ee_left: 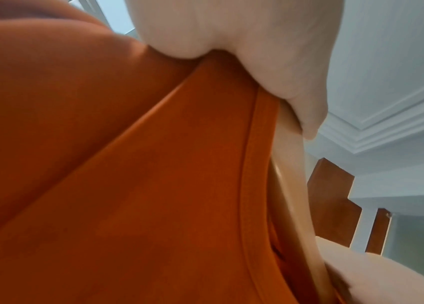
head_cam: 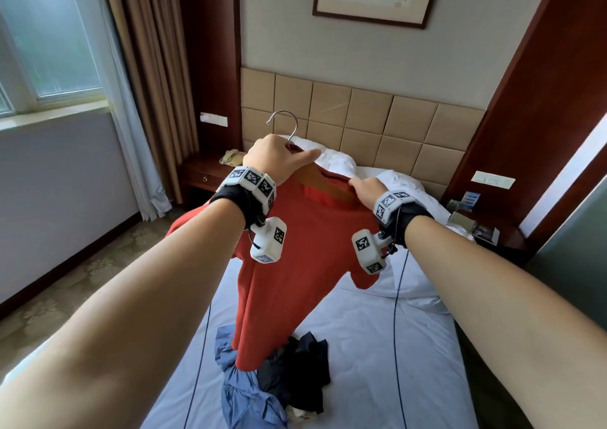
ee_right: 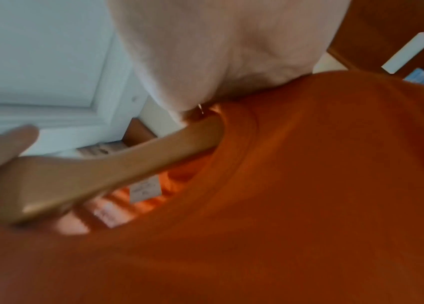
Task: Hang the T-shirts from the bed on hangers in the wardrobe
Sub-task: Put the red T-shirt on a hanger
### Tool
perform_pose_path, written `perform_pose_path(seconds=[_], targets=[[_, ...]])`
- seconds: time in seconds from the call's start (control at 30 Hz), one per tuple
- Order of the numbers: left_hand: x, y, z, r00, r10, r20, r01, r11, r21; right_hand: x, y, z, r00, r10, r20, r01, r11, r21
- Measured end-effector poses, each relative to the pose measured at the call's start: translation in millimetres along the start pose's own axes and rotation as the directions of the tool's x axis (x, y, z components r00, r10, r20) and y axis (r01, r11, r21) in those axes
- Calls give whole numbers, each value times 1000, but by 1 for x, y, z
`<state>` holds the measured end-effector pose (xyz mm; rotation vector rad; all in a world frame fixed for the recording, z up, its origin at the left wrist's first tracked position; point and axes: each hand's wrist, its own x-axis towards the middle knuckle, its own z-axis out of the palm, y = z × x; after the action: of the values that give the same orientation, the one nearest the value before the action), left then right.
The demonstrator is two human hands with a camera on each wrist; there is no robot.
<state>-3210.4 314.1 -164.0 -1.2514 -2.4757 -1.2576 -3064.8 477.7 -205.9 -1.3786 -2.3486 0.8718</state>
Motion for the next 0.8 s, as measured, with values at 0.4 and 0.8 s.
perform_pose_path(seconds=[0.4, 0.8], targets=[[9, -8, 1, 1000, 4, 4, -3, 977, -214, -34, -29, 9, 905, -403, 136, 409, 912, -19], [11, -20, -3, 983, -64, 171, 95, 979, -180, -30, -35, 3, 904, -353, -241, 334, 935, -120]])
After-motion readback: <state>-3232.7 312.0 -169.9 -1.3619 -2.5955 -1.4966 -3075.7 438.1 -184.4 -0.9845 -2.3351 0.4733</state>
